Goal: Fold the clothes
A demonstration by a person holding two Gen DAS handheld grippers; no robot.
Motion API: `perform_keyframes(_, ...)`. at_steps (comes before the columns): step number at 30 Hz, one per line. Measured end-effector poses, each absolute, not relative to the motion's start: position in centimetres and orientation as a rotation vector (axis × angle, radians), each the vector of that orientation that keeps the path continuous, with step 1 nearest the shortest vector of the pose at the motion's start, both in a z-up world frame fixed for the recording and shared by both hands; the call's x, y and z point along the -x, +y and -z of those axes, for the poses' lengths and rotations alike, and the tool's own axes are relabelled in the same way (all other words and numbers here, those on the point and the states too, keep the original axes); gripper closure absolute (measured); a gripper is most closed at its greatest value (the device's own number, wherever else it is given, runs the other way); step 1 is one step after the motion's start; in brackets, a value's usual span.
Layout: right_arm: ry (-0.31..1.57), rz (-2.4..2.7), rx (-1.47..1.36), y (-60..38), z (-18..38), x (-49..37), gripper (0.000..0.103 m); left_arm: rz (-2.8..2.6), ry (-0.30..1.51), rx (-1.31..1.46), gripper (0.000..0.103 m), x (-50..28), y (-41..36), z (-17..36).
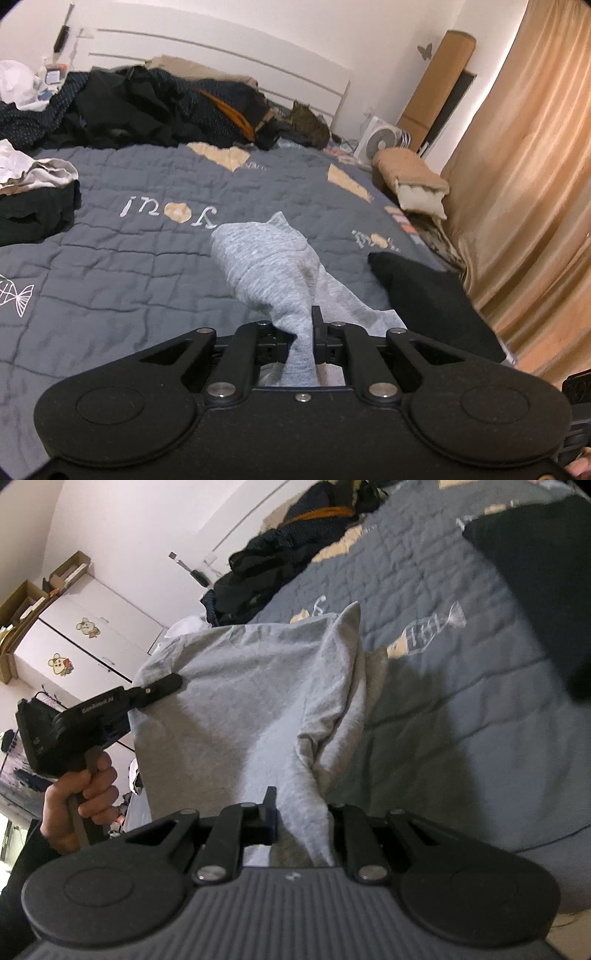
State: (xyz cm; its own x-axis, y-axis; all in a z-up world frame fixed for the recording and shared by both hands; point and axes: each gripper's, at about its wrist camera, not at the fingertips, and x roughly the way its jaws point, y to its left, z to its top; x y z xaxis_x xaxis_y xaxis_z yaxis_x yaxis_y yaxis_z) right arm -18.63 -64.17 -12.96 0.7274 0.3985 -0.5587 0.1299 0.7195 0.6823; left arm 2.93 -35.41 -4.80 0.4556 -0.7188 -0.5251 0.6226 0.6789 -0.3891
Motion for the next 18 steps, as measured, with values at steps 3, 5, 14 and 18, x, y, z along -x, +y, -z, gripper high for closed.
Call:
perform_keyframes(3, 0.749, -0.172, -0.742, -65.3, 11.5, 20.2, 0.088, 0.824, 0.688, 0.168, 0.096, -0.6, -35.9, 3.4)
perform_keyframes(5, 0.745, -0.176, -0.721, -65.9, 10.5, 21.4, 0.088, 0.821, 0.666, 0.176, 0.096, 0.9, -36.3, 2.6)
perform_keyframes(14, 0.728, -0.187, -0.636, -69.0, 7.2, 26.7, 0.088, 0.826, 0.566, 0.217, 0.096, 8.3, -38.4, -0.3)
perform_keyframes(18, 0.712, -0.194, -0.612, -70.7, 6.1, 28.7, 0.088, 0.828, 0.535, 0.231, 0.096, 10.5, -39.8, -1.0)
